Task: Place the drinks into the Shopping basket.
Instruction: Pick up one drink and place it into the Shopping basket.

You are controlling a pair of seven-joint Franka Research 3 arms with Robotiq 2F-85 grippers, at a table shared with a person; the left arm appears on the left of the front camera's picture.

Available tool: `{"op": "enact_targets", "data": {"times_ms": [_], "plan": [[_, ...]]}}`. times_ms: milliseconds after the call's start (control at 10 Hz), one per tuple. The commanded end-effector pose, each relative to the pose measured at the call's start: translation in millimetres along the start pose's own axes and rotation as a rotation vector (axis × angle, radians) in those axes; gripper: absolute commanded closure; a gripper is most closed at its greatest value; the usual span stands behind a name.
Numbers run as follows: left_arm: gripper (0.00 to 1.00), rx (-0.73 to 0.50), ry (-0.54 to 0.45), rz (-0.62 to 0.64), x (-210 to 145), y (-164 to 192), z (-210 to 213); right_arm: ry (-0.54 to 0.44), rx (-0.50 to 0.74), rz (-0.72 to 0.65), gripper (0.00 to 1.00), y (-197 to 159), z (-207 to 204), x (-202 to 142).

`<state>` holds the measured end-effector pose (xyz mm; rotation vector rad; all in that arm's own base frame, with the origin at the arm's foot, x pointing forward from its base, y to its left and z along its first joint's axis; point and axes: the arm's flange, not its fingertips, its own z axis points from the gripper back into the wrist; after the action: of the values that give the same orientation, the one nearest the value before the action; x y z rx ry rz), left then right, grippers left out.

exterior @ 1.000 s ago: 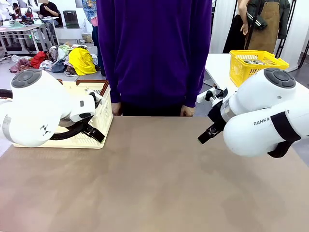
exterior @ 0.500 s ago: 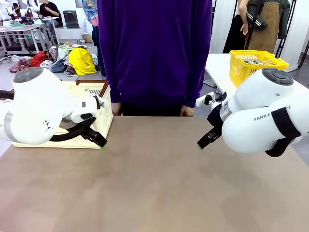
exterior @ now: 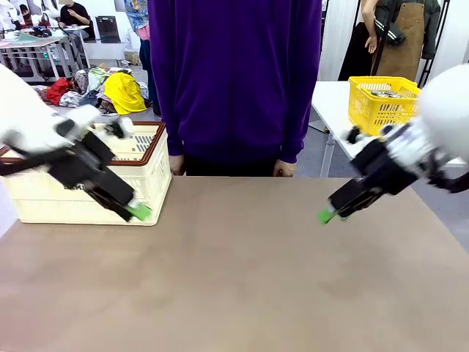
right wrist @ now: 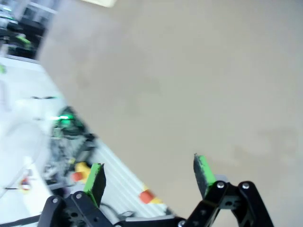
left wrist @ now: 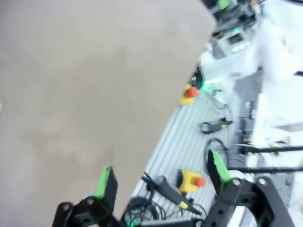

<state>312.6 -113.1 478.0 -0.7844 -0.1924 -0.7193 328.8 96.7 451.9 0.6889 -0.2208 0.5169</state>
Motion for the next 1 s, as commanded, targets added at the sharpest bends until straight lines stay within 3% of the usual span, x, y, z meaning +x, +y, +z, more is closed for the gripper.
{"op": "enact_targets", "data": {"times_ms": [0, 100, 300, 400, 600, 900], "plan": [[0.0, -0.131, -0.149, -0.061, -36, -2, 77, -0.176, 0.204, -0.232, 0.0, -19, 66, -43], [0.0, -0.154, -0.298, 0.035, -63, 7, 124, -0.297, 0.269, -0.358, 0.0, -34, 102, -66], [0.0, -0.184, -0.667, 0.23, -133, 44, 196, -0.493, 0.356, -0.474, 0.0, -68, 158, -119], [0.0, -0.214, -0.766, 0.276, -165, 62, 211, -0.557, 0.371, -0.518, 0.0, -80, 174, -142], [0.0, -0.286, -0.884, 0.392, -216, 98, 237, -0.642, 0.388, -0.596, 0.0, -98, 197, -182], [0.0, -0.343, -0.92, 0.441, -249, 134, 251, -0.757, 0.469, -0.72, 0.0, -134, 217, -232]]}}
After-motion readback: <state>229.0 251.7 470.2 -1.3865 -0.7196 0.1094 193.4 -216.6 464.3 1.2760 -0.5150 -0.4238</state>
